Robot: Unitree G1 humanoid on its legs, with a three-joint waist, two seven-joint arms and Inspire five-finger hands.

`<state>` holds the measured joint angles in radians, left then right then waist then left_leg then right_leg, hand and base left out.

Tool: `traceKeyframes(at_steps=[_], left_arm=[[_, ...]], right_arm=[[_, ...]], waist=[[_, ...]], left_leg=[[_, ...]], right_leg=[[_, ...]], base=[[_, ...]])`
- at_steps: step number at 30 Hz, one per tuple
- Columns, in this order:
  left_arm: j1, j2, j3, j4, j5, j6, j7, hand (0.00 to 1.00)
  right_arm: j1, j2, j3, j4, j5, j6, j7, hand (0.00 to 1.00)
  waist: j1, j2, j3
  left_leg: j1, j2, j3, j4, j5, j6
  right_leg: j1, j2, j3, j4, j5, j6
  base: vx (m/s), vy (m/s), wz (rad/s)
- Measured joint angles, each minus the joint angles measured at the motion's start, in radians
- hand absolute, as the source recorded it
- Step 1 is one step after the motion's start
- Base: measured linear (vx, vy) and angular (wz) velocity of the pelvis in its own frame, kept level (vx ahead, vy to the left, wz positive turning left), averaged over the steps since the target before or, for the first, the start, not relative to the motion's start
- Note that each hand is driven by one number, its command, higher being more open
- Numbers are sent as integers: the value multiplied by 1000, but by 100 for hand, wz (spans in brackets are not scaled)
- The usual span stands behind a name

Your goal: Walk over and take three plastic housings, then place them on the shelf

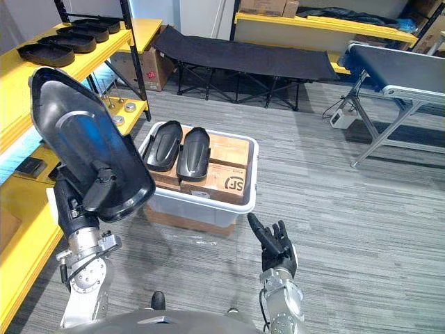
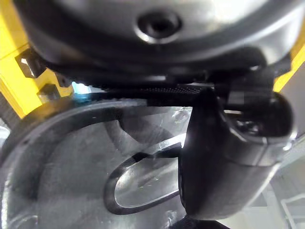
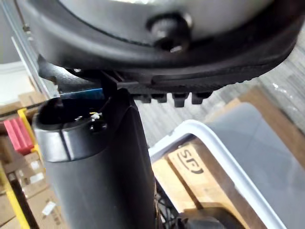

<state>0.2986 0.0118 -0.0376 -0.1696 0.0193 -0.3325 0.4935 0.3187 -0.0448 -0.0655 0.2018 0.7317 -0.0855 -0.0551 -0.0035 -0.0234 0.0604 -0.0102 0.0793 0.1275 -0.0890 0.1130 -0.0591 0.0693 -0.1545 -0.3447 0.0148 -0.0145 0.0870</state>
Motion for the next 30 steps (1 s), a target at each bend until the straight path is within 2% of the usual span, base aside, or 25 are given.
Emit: traceKeyframes(at_steps=[6,9,12,14,16,22,23,24,25,27,28,29,30], left_arm=[[5,-5,40,-42,0,2,54,0],[11,-19,86,-143,0,2,81,0],[21,-40,153,-204,0,1,81,0],[39,-53,197,-223,0,1,72,0],[63,-53,223,-226,-4,1,70,0],[95,-53,273,-226,-30,1,20,0],[95,-53,270,-226,-35,1,11,0],[95,-53,265,-226,-58,0,-17,0],[92,-52,260,-226,-78,0,-46,0],[77,-51,218,-226,-106,-7,-99,0],[77,-52,191,-226,-107,-18,-120,0],[77,-52,175,-226,-107,-20,-135,0],[78,-52,170,-226,-110,-20,-147,0]], right_arm=[[-63,2,11,0,-19,-19,0,100],[-80,3,47,-1,-31,-29,-2,100],[-117,3,84,-1,-158,-30,-19,100],[-173,1,110,-1,-281,-30,-48,100],[-217,0,128,-1,-326,-30,-56,100],[-297,-24,155,-6,-332,-25,-57,100],[-294,-29,155,-10,-333,-18,-56,100],[-288,-32,153,-14,-332,-3,-59,100],[-273,-31,150,-26,-330,16,-64,100],[-234,-34,122,-63,-312,20,-67,100],[-221,-37,109,-83,-299,19,-67,100],[-212,-39,104,-95,-285,11,-68,100],[-212,-37,104,-94,-281,7,-68,100]], waist=[[7,4,1],[32,6,3],[59,15,8],[90,20,11],[106,19,11],[136,4,16],[134,4,19],[121,6,28],[104,8,34],[89,-2,42],[93,15,60],[97,35,68],[101,39,72]], left_leg=[[-6,-1,-19,0,1,-1],[-22,-5,-57,0,6,-4],[-21,-13,-106,0,9,-6],[-28,-16,-122,0,14,-6],[-33,-16,-126,1,18,-3],[-32,-19,-169,4,25,-4],[-33,-20,-175,2,24,-9],[-37,-28,-183,0,13,3],[-42,-18,-124,2,0,19],[-57,-2,-30,31,-12,44],[-64,5,-16,41,12,53],[-72,11,-27,47,47,42],[-72,9,-27,48,48,37]], right_leg=[[0,1,-10,0,0,-1],[6,1,-47,0,-1,2],[36,-1,-96,0,-13,7],[43,-1,-120,0,-17,6],[42,0,-126,0,-17,6],[63,-2,-158,5,-22,4],[70,-2,-172,7,-26,3],[88,-3,-203,13,-34,6],[109,-5,-251,14,-39,14],[139,-16,-330,19,-51,17],[148,-21,-355,45,-68,24],[147,-22,-367,69,-83,27],[145,-29,-370,85,-95,26]], base=[[4,-4,6],[18,-18,33],[24,-29,49],[-3,-20,32],[-6,-20,13],[-12,-19,16],[-57,-22,48],[-85,-16,84],[-78,-14,102],[-35,7,120],[-34,24,101],[-38,24,55],[-46,36,24]])
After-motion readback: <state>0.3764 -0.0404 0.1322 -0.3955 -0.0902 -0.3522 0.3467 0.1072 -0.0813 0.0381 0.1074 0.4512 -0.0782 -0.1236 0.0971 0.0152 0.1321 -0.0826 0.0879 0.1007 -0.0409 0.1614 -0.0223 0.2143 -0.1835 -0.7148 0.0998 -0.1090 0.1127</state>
